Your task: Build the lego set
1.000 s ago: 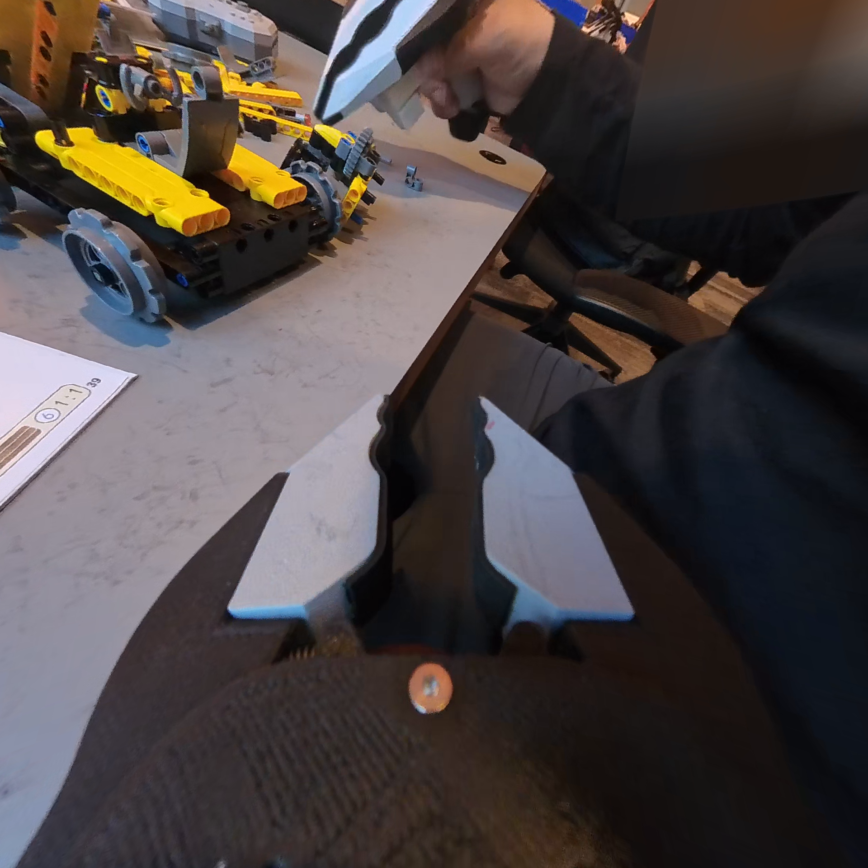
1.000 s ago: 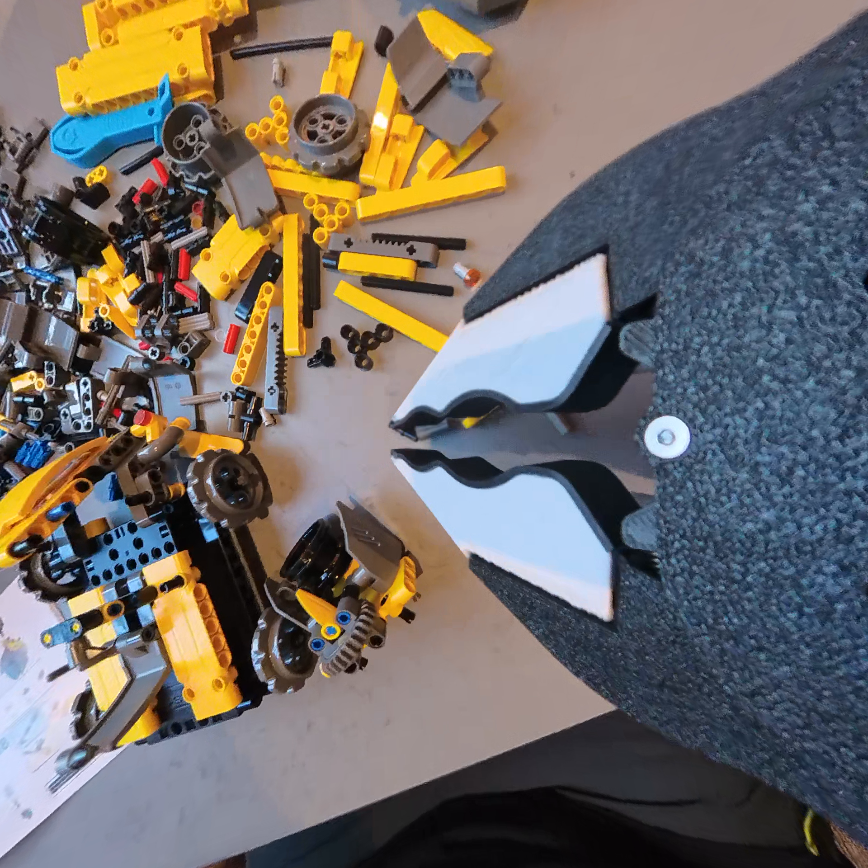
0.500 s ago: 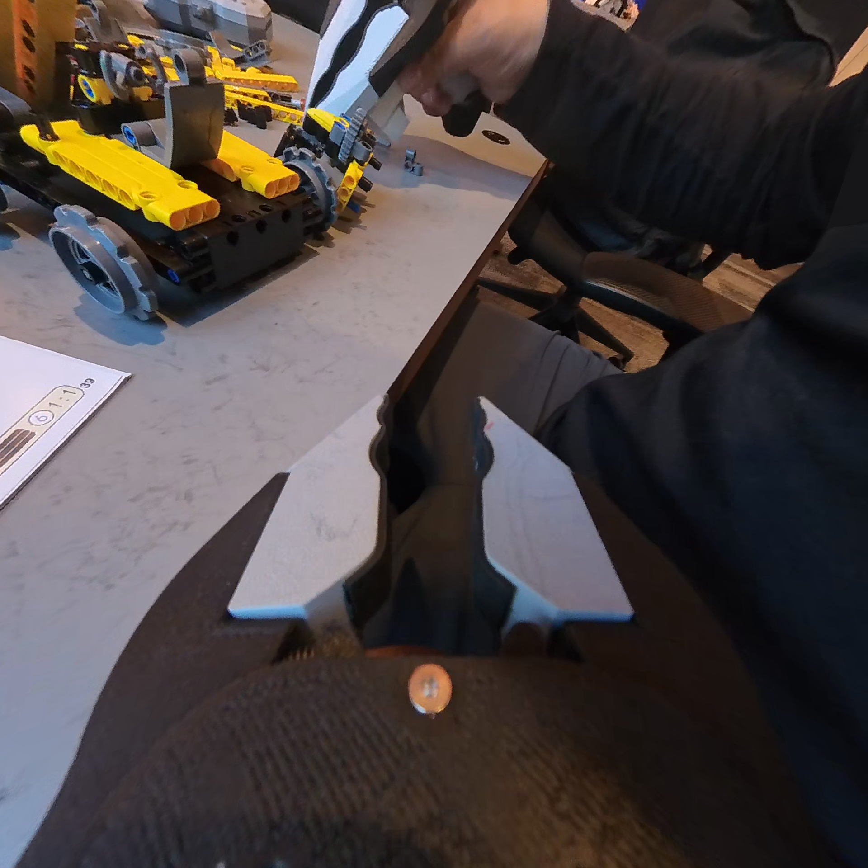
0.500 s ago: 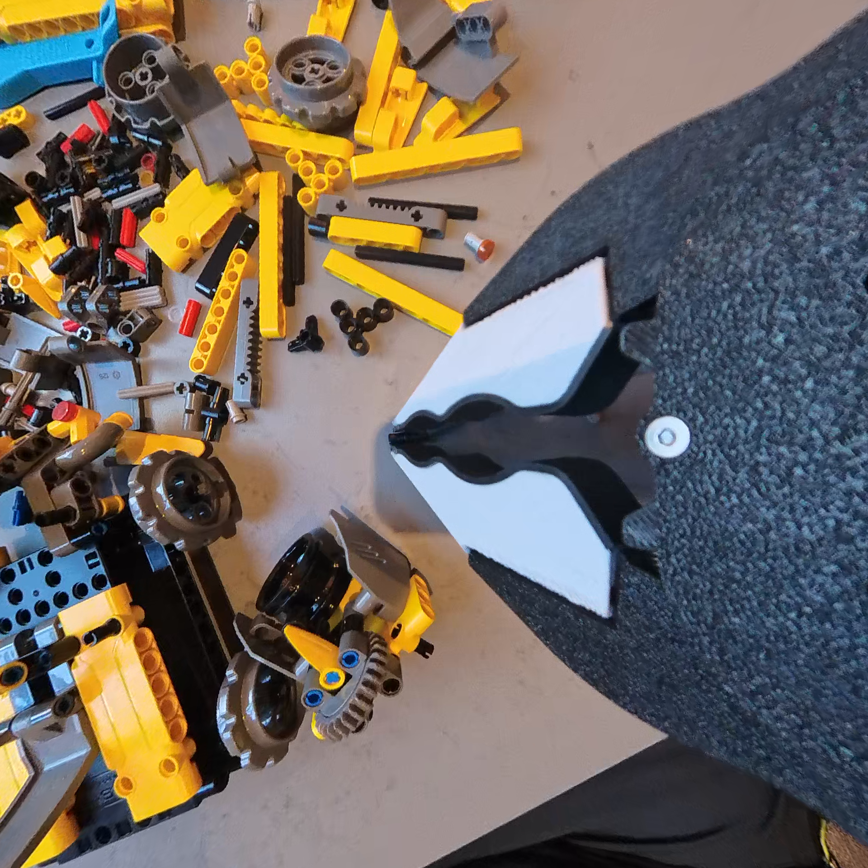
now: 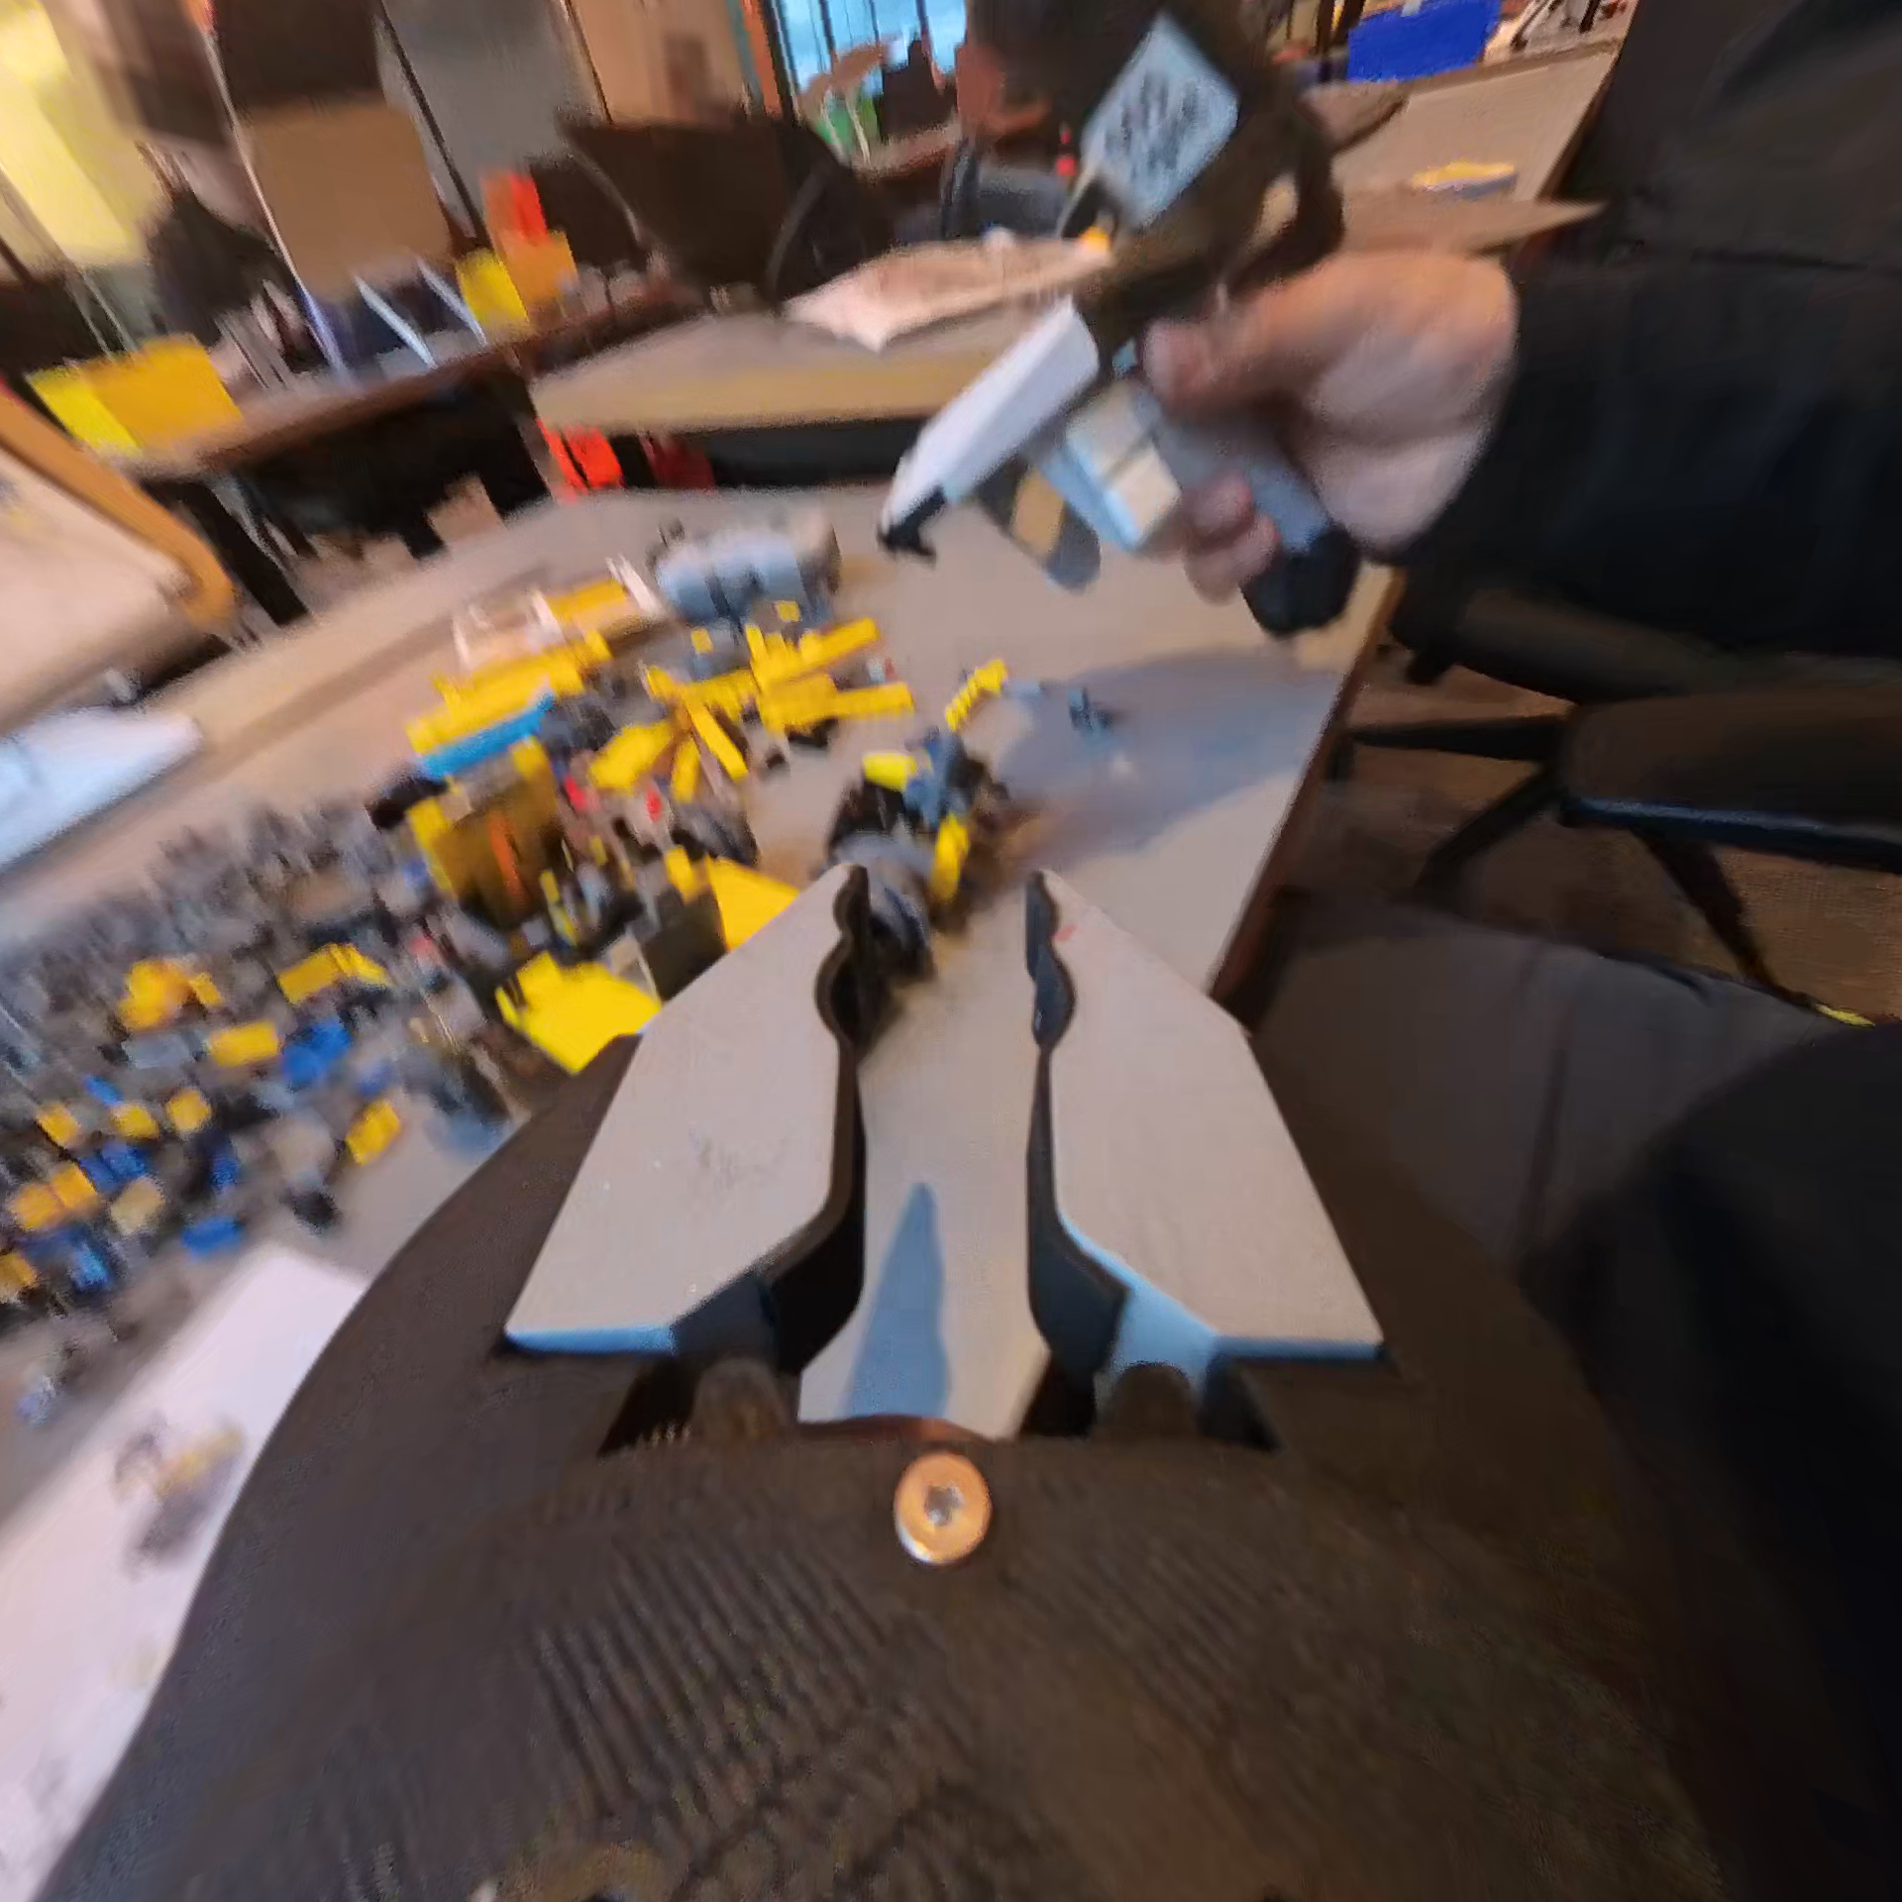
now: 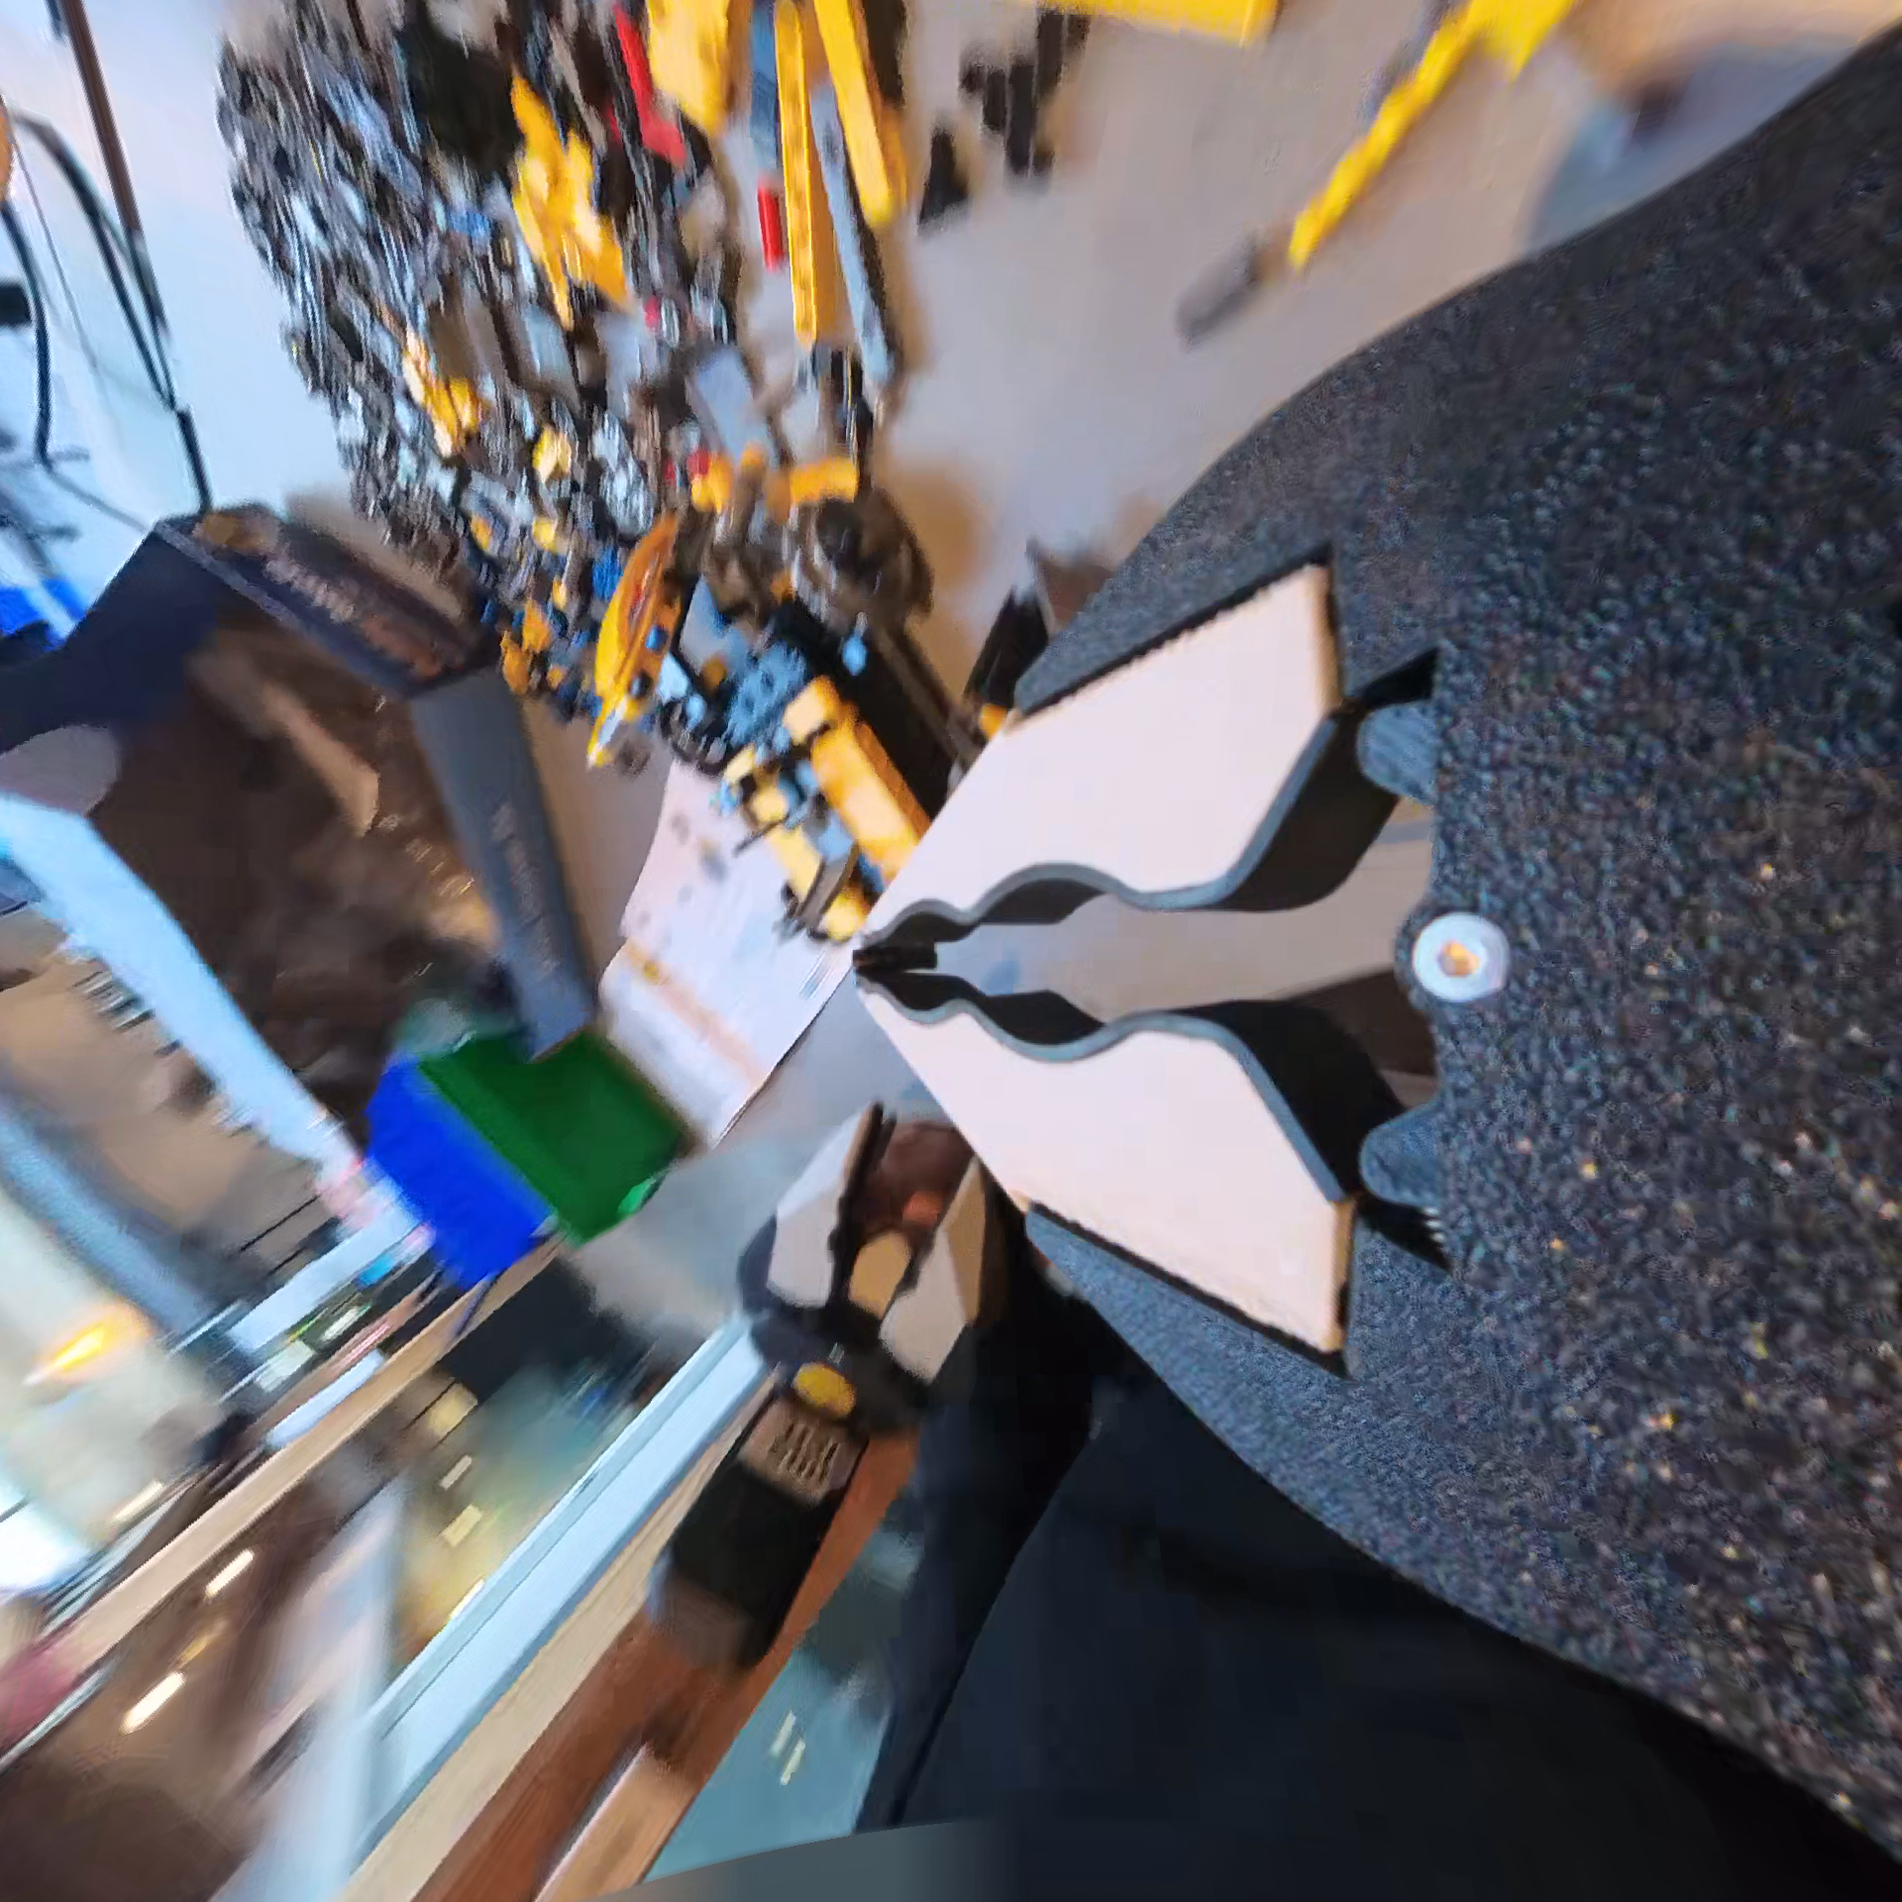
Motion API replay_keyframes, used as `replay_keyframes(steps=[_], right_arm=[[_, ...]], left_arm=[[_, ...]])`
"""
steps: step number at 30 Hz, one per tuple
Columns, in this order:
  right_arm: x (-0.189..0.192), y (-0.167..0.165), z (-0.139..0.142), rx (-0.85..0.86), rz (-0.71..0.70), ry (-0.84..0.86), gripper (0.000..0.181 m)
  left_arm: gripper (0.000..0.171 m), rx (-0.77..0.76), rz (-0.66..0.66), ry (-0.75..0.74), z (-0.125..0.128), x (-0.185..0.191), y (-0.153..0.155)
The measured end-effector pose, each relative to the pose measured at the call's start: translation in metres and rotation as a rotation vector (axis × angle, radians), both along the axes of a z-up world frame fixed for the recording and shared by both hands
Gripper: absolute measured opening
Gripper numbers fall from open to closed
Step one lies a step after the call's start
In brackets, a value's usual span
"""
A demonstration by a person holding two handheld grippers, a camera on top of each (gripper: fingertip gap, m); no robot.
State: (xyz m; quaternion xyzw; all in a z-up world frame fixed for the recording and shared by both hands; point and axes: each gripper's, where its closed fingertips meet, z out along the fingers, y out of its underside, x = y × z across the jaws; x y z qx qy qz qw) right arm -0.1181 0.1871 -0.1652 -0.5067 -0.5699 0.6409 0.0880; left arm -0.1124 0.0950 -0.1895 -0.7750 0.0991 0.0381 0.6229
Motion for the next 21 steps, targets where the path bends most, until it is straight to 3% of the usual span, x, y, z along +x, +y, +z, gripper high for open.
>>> replay_keyframes(steps=[3,6,14,21], right_arm=[[0.007,-0.021,0.019,-0.250,0.041,0.026,0.004],[0.016,-0.037,0.027,-0.370,0.074,0.028,0.004],[0.029,-0.046,0.032,-0.455,0.071,0.053,0.004],[0.024,-0.045,0.027,-0.495,0.051,0.049,0.004]], left_arm=[[0.027,0.072,-0.011,0.101,0.029,0.006,0.035],[0.028,0.093,-0.041,0.158,0.040,0.017,0.056],[0.019,0.130,-0.055,0.337,0.052,0.031,0.060],[0.015,0.119,-0.072,0.367,0.050,0.030,0.059]])
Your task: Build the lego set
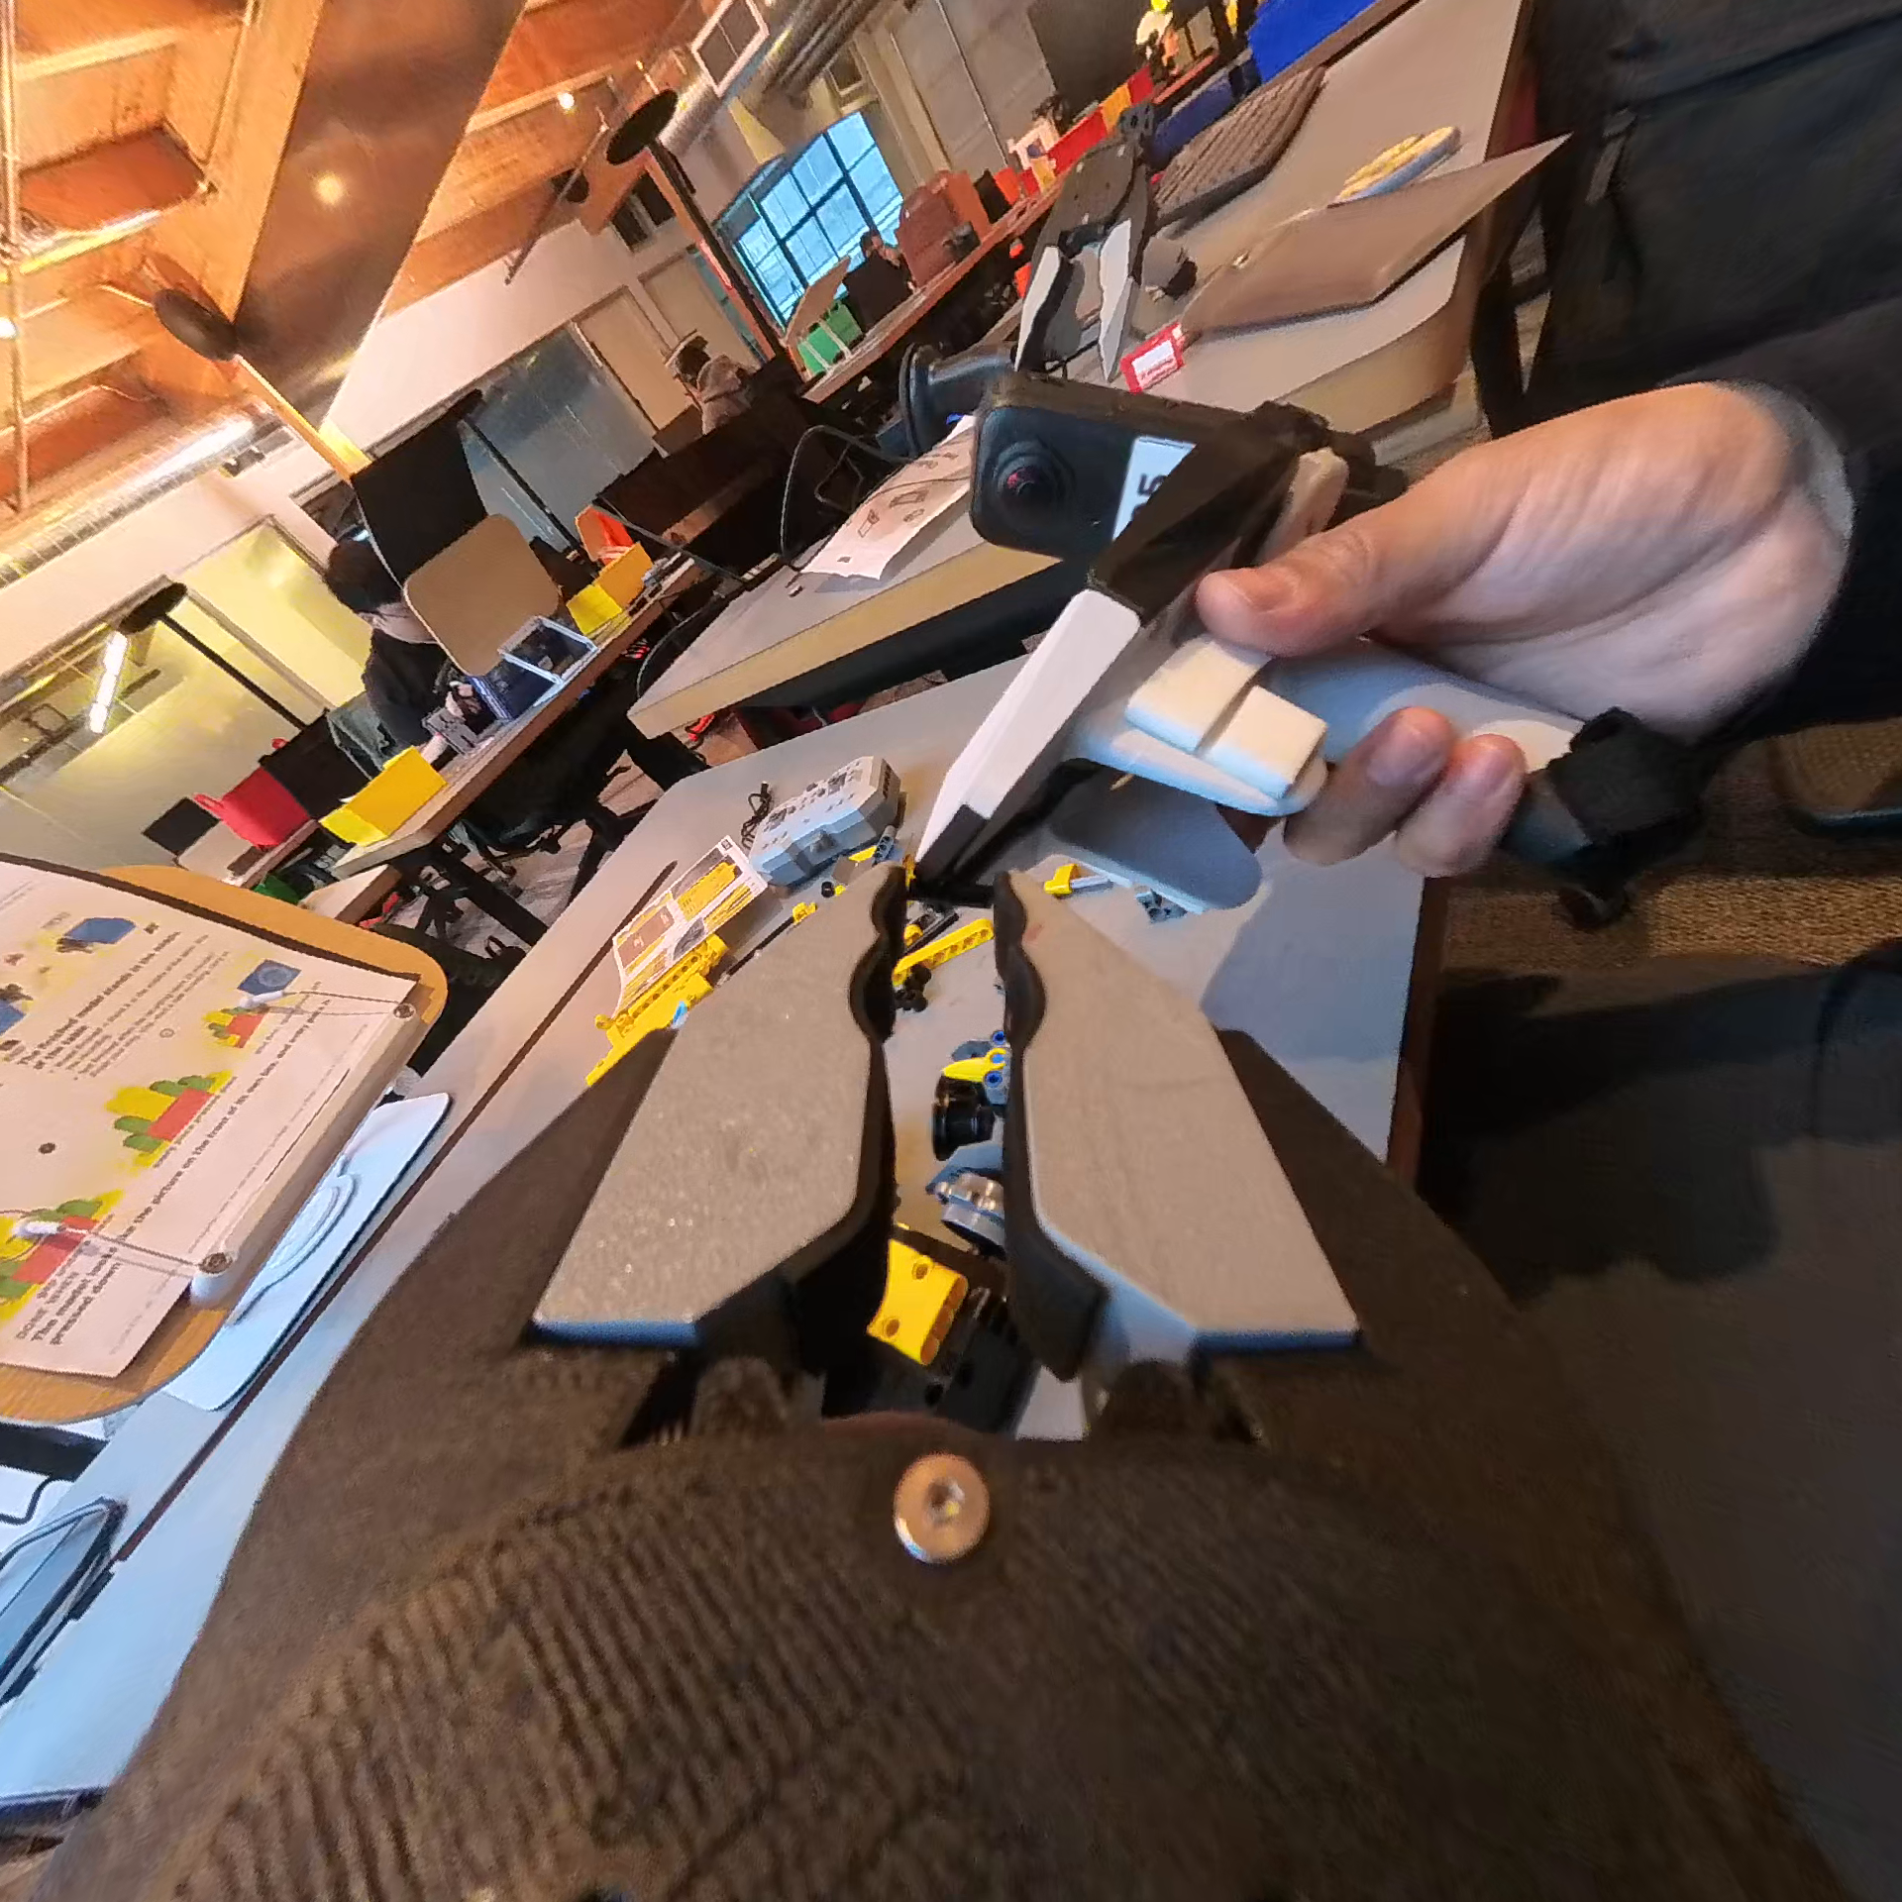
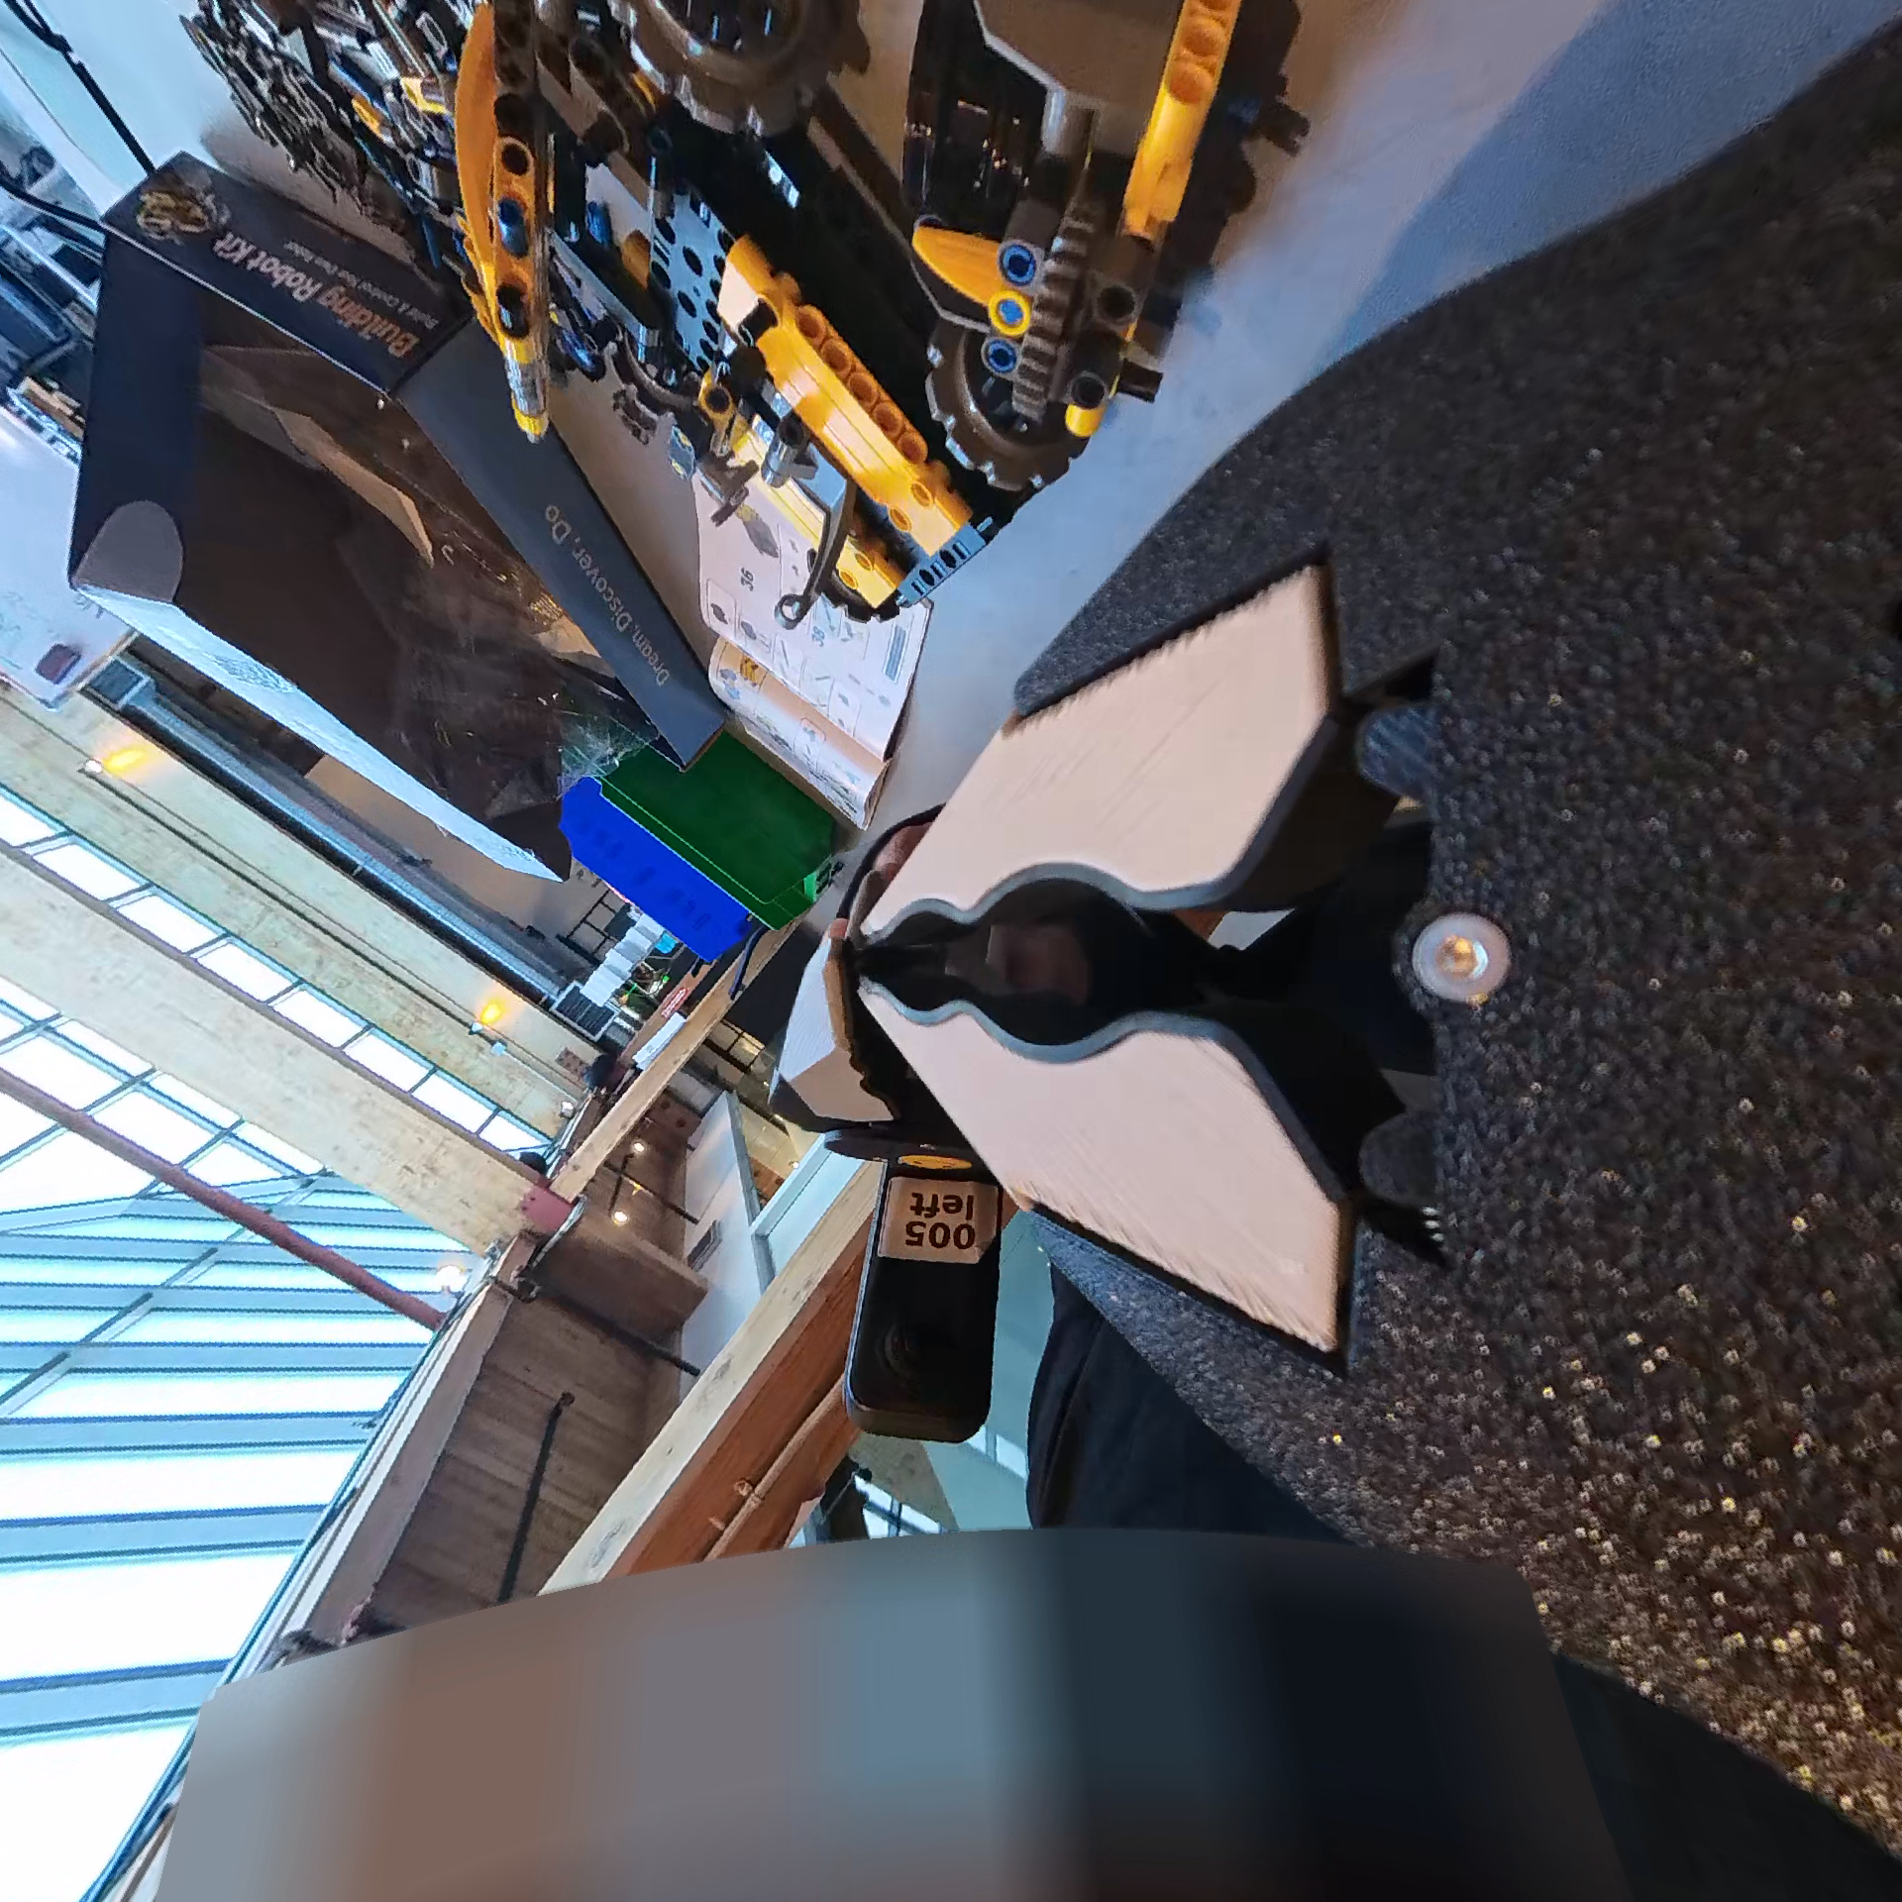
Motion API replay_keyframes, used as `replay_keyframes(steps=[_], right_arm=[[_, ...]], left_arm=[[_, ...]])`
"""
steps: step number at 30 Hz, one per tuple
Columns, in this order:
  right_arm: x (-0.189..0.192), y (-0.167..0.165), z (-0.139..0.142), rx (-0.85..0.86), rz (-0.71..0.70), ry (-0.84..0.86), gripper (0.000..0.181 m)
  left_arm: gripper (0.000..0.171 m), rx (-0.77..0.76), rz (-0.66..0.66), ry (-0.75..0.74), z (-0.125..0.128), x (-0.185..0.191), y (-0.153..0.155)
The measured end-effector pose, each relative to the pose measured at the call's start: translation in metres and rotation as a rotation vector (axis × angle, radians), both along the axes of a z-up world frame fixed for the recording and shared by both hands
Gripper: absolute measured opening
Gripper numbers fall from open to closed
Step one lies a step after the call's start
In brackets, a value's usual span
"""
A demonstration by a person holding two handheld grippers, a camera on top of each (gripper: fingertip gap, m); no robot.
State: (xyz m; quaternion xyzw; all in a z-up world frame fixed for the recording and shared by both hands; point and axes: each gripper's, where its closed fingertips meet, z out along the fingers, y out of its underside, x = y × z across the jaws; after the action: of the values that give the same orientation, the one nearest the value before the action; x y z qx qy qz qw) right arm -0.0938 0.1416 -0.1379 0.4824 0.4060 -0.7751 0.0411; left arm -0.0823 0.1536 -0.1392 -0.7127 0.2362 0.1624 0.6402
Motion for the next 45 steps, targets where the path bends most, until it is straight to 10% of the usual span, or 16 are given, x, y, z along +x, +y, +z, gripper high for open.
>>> replay_keyframes(steps=[17,27,45], right_arm=[[0.000,0.009,-0.031,0.520,-0.037,-0.067,0.004],[0.005,0.019,-0.014,0.354,-0.105,0.049,0.004],[0.019,0.020,-0.010,0.472,-0.176,0.120,0.004]], left_arm=[[0.015,-0.307,-0.111,0.229,-0.034,0.000,0.008],[0.015,-0.320,-0.121,-0.557,-0.016,0.009,0.012],[0.004,-0.374,-0.191,-0.678,-0.019,0.022,0.017]])
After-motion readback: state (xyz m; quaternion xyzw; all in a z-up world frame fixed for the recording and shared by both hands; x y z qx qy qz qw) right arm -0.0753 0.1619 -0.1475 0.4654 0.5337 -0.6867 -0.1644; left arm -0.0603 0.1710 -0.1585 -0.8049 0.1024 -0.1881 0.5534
